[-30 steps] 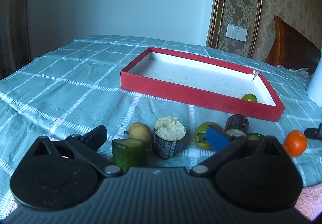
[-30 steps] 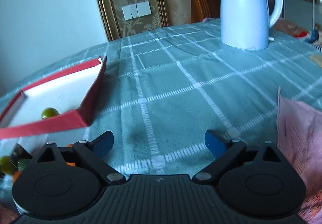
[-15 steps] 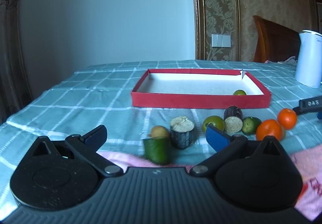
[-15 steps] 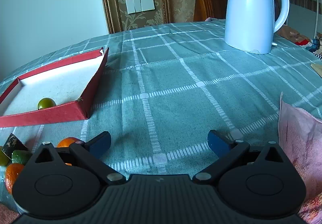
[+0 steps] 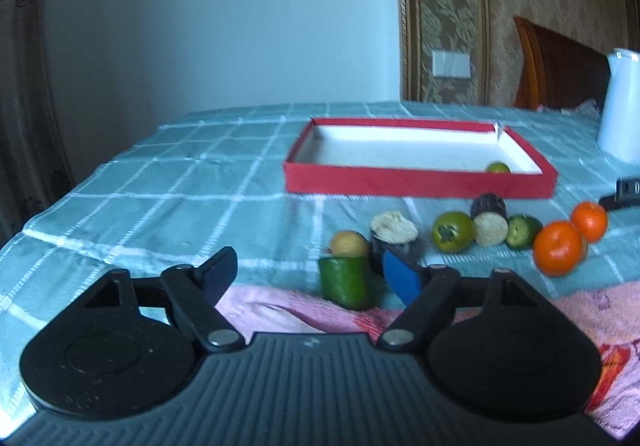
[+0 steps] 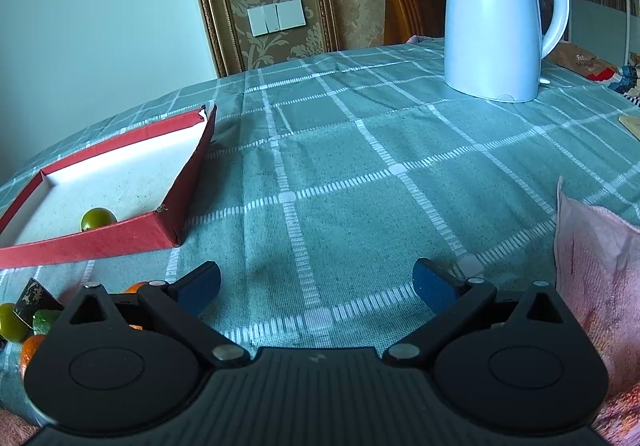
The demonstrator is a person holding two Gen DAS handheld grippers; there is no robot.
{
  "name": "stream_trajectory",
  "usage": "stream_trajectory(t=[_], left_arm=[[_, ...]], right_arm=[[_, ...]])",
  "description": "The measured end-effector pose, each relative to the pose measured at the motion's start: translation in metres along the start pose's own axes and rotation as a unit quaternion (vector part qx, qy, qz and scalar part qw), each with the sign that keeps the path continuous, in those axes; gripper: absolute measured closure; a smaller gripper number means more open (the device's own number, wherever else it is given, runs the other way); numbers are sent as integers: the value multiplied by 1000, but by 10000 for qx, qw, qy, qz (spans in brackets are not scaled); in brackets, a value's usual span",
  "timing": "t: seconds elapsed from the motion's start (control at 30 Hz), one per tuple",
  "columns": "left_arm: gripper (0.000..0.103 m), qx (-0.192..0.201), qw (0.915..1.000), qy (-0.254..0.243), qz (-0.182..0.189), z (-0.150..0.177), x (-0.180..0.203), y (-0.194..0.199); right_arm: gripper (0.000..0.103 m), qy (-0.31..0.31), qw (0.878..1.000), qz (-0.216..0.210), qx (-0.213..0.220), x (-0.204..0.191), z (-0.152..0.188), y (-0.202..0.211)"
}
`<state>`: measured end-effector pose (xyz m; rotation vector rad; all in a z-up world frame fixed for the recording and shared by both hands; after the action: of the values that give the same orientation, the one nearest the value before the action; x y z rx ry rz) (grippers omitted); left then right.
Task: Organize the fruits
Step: 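Grasp the green lime piece with the left gripper, then carry the lime piece into the red tray and open the left gripper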
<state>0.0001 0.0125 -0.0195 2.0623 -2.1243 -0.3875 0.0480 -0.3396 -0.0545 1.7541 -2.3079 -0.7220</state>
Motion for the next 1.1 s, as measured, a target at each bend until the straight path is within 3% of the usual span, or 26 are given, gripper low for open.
stream_trajectory(t=[0.1,0.2,0.27,0.33,0.73,0.93,1.1], left_arm=[[28,-98,9999,-94,72,4,9,-6],[40,-225,9996,-137,141,5,16,-12],[61,-371,9990,-130,194,7,19,-18],[72,-488,9985,-115,238,10,20,-22],[73,-440,9986,61,288,3,15,-18],[73,-120,9995,-47,302,-34,21,-27],[73,55,9993,-268,268,-74,35,-64]], right_arm=[[0,-63,10000,-34,25,2,0,1],[0,-87,9999,-46,34,2,0,1],[0,-88,9999,-47,34,3,0,1],[0,-102,9999,-54,40,3,0,2],[0,-163,9998,-81,64,3,-1,3],[0,-296,9994,-141,123,5,-1,5],[0,-461,9985,-219,186,9,-1,6]])
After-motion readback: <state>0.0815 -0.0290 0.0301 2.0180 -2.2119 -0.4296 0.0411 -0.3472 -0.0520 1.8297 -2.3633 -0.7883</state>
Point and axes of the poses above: each gripper's, at about its wrist camera, not at the fingertips, and y roughly against the way its jaws point, x to its right, z to its underside, the point moved 5 cm from there along -y, roughly the way its jaws point, and after that the axes turned 9 degrees about x, right-handed, at the moved point
